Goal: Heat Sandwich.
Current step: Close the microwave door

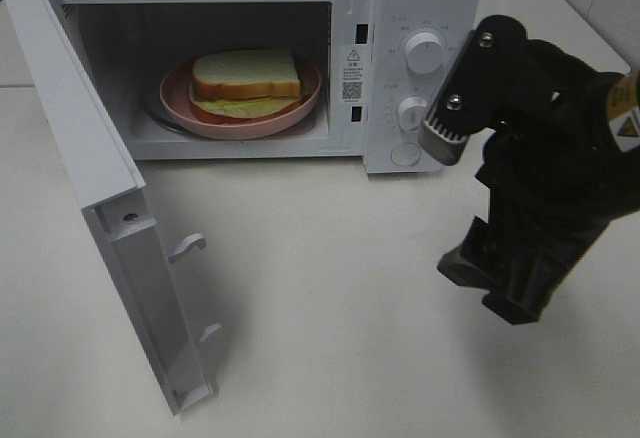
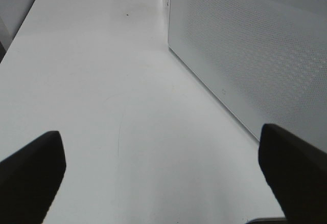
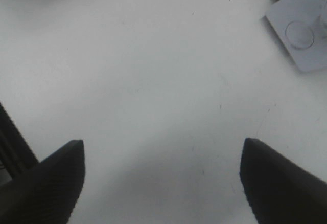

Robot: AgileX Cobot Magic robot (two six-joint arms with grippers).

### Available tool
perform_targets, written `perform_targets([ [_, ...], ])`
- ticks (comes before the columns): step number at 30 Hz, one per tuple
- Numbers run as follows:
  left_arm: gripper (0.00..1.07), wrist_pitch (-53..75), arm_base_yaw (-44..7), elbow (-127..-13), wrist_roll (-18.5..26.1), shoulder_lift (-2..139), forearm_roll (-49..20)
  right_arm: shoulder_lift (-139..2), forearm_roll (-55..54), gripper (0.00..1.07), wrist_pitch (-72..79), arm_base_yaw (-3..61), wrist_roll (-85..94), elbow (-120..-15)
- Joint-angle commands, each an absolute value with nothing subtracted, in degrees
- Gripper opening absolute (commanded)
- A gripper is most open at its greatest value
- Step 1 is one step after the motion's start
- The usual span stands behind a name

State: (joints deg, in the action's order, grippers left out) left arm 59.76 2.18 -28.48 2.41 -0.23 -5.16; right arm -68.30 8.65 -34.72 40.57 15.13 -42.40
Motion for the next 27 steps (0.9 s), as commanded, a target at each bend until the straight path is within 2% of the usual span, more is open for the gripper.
perform_targets([
  [1,0.97,59.3,2.2,-28.2,2.2,-1.7,-5.2,-65.0,8.8,0.83,-40.1,40.7,13.2,-41.3],
  [13,0.97,59.3,2.2,-28.2,2.2,-1.7,-5.2,-54.3,8.7,0.79,-56.7,40.7,6.1,-41.3],
  [27,0.97,59.3,2.2,-28.2,2.2,-1.7,-5.2,-40.7,8.5,0.76,-66.5,40.7,0.0,-41.3],
])
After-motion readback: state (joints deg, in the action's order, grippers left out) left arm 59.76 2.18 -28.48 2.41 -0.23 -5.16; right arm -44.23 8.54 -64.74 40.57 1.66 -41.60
